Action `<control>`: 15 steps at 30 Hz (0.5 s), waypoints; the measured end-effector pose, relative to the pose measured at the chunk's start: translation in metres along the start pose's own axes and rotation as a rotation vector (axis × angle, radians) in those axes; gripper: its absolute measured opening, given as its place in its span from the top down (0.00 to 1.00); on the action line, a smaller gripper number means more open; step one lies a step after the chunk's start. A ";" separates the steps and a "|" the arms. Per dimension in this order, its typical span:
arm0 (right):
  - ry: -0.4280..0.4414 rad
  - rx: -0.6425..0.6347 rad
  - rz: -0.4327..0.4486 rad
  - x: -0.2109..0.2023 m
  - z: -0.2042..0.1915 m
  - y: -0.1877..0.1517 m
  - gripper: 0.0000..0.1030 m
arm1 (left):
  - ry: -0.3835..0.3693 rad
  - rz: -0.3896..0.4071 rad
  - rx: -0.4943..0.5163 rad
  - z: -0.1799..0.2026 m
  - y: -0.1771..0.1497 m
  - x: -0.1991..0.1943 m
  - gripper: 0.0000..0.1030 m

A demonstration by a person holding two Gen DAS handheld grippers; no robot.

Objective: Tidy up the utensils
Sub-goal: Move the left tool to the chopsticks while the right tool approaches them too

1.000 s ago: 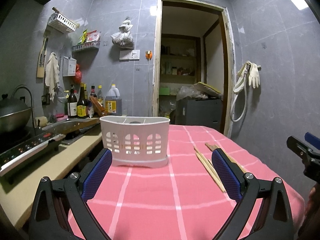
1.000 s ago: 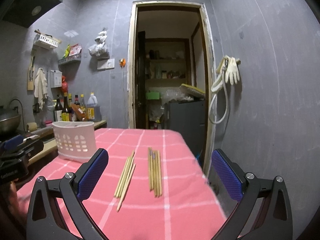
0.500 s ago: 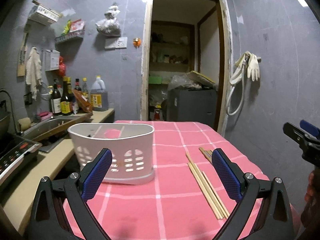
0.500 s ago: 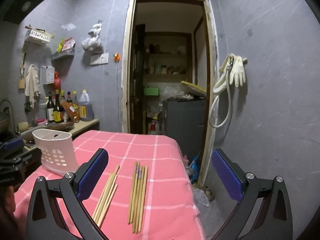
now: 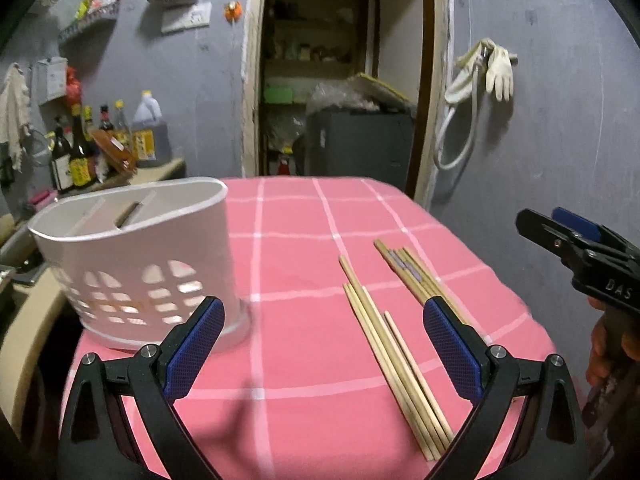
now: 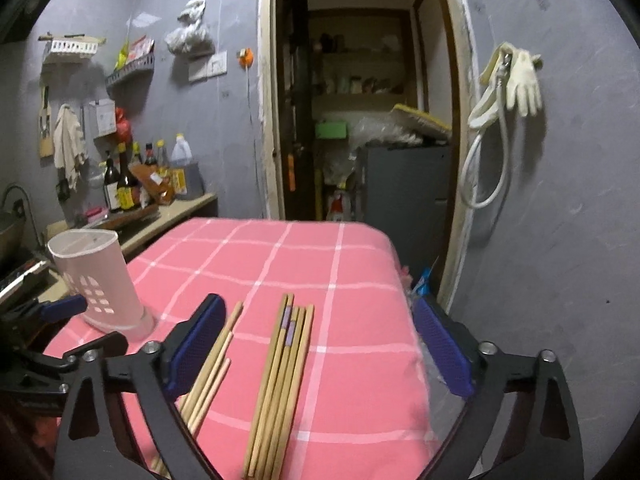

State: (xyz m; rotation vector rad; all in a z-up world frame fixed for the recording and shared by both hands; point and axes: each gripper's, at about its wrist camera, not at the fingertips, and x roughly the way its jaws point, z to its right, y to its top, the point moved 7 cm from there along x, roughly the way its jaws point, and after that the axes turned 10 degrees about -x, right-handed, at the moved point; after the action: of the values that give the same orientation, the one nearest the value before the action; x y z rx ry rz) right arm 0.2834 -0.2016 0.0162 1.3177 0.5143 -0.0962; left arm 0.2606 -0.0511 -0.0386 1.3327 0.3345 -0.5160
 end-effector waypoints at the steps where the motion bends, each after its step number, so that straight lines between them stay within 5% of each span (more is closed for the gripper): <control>1: 0.009 -0.002 -0.013 0.005 0.000 -0.002 0.17 | -0.004 -0.016 -0.001 0.000 -0.001 0.004 0.06; 15: 0.127 -0.006 -0.277 0.070 -0.004 -0.042 0.56 | -0.053 -0.295 -0.024 -0.001 -0.023 0.070 0.57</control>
State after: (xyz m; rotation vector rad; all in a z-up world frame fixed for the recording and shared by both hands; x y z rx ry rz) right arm 0.3294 -0.1938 -0.0506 1.2461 0.8039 -0.2409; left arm 0.3075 -0.0655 -0.0936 1.2503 0.4956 -0.7903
